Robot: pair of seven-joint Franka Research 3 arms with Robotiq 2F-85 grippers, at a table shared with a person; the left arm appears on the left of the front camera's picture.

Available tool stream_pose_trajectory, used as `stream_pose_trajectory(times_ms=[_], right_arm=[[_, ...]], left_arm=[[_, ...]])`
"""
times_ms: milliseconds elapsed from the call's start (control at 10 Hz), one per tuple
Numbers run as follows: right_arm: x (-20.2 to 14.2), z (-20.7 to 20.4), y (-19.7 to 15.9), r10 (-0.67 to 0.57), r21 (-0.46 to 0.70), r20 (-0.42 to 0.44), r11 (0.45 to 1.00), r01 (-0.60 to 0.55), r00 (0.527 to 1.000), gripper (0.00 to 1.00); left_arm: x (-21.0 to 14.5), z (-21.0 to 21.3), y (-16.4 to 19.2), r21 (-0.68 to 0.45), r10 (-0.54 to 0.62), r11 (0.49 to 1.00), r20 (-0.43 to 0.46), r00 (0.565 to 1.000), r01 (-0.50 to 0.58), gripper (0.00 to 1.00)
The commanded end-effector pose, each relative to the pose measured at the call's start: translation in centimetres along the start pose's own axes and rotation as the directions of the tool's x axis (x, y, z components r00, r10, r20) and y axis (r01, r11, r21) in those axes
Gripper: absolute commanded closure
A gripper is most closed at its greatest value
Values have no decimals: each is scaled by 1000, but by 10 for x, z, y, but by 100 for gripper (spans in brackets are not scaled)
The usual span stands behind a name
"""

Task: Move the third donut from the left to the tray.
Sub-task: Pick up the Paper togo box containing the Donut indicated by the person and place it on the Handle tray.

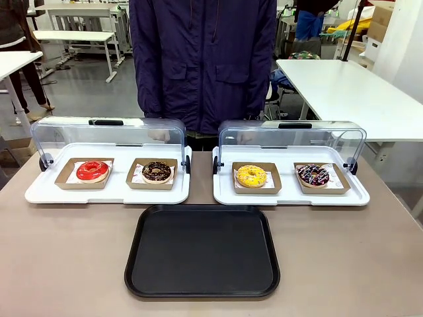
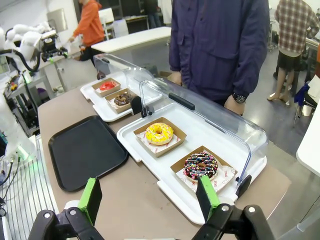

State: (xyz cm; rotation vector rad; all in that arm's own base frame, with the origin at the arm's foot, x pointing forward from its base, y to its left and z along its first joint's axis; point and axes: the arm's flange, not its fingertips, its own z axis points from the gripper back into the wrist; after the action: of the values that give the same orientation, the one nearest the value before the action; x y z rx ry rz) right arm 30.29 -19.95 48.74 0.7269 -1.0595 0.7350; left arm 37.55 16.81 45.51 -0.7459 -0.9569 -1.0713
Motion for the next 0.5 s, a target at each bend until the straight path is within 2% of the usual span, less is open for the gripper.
stream_pose_trajectory(times_ms=[0, 400], right_arm=[[3, 0, -4, 28, -2, 23, 1000, -28, 999, 0], [3, 0, -4, 28, -2, 23, 1000, -28, 999, 0]], left_arm=[[2, 2, 0, -6, -1, 1000, 3, 1000, 1, 0], [2, 2, 0, -6, -1, 1000, 3, 1000, 1, 0]])
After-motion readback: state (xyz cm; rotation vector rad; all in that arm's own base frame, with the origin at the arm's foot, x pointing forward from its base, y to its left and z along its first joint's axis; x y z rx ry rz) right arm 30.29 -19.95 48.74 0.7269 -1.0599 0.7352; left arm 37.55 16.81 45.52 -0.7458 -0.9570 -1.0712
